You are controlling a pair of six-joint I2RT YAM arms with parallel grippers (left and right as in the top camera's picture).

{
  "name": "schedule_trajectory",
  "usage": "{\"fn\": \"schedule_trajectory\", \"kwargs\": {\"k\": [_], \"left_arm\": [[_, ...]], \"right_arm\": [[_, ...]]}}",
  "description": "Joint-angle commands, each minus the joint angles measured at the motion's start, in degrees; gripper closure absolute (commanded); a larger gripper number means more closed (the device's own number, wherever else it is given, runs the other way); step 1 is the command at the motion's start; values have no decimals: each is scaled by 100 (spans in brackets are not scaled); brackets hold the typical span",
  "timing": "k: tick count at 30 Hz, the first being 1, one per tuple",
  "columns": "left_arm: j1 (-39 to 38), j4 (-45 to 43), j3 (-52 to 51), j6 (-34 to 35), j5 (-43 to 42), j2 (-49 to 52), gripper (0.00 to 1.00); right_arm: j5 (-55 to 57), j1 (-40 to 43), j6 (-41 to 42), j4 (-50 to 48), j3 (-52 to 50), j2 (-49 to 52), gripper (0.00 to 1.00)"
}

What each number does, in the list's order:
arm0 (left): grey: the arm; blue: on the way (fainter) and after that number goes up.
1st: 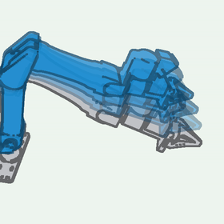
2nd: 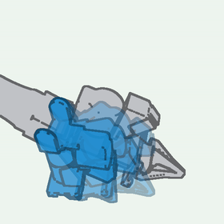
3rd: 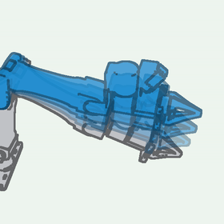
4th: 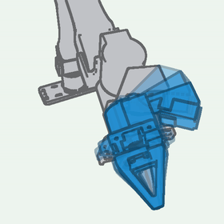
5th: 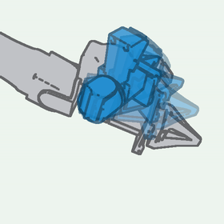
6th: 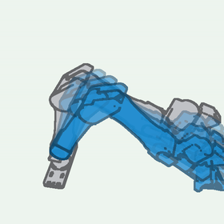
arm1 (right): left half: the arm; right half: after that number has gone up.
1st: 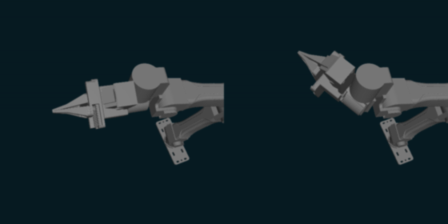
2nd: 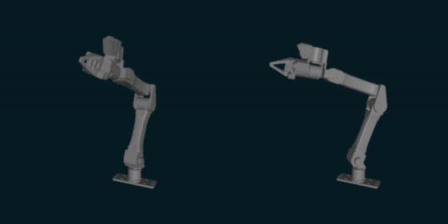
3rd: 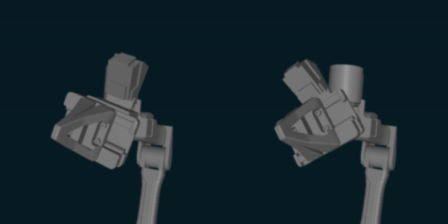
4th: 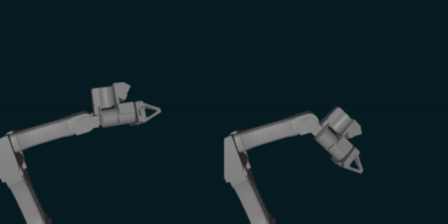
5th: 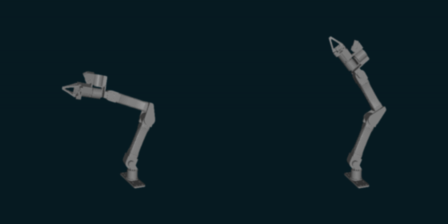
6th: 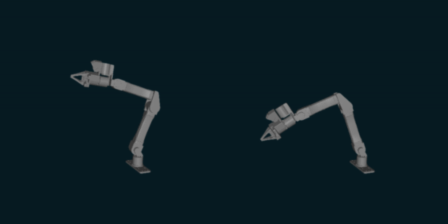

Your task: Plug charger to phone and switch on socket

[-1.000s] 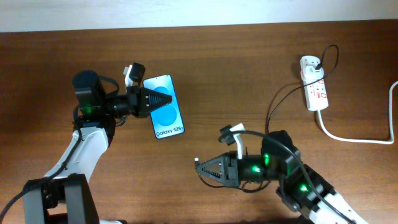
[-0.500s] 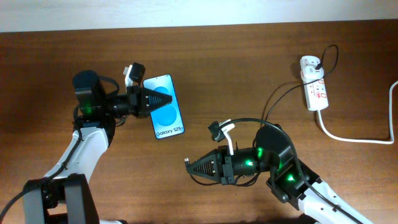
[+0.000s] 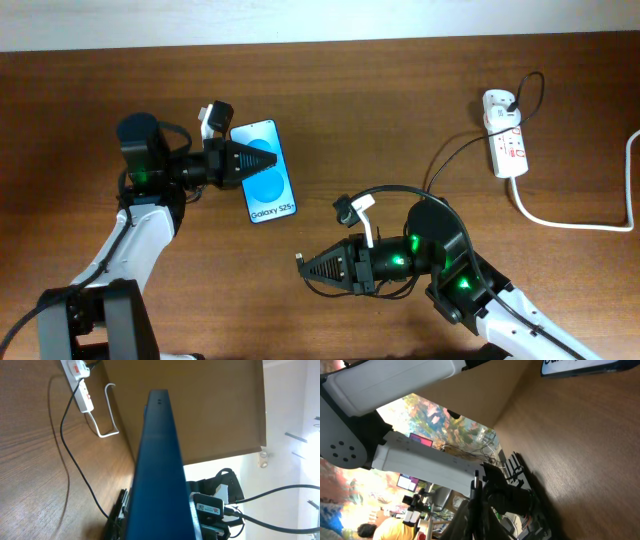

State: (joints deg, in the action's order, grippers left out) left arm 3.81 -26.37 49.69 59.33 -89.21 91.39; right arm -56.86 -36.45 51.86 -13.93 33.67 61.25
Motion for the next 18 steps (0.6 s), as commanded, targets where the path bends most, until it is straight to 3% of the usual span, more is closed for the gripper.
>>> {"fn": "schedule_trajectory", "kwargs": {"k": [1, 8, 13, 18], "left_arm": [[-7, -33, 26, -109, -90, -50, 100], [-7, -55, 24, -111, -79, -48, 100], [-7, -315, 26, -109, 46, -48, 100], [-7, -315, 26, -109, 44, -50, 100]], "right_arm": [[120, 4, -81, -48, 33, 26, 96], [247, 4, 278, -76, 33, 516, 96], [4, 4, 785, -1445, 33, 1213, 96], [157, 4, 841, -1593, 35, 1554, 96]]}}
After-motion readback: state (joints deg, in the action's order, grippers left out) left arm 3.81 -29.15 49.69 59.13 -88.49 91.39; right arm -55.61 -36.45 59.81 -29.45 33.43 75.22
